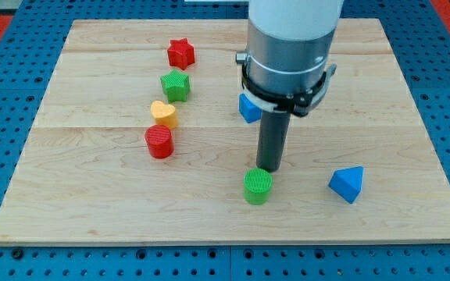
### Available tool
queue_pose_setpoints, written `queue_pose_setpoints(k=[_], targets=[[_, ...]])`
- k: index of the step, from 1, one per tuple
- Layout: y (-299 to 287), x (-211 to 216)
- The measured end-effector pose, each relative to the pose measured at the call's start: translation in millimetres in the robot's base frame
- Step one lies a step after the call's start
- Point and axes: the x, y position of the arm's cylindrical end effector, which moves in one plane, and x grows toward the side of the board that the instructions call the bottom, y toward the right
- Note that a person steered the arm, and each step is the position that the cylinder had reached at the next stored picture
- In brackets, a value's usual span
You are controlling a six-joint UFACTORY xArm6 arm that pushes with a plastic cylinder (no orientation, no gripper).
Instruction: Place the red circle parallel to the green circle
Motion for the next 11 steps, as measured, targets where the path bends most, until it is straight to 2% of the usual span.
queue_pose_setpoints(k=[1, 2, 3, 4, 6, 7, 10, 11], targets=[[-24.3, -46.0], [-93.8, -61.2], [-166.8, -61.2], [-193.2, -58.6], [-122.6, -46.4], [-115.1, -46.2], [-118.3, 21.3], [-116.5, 17.2]])
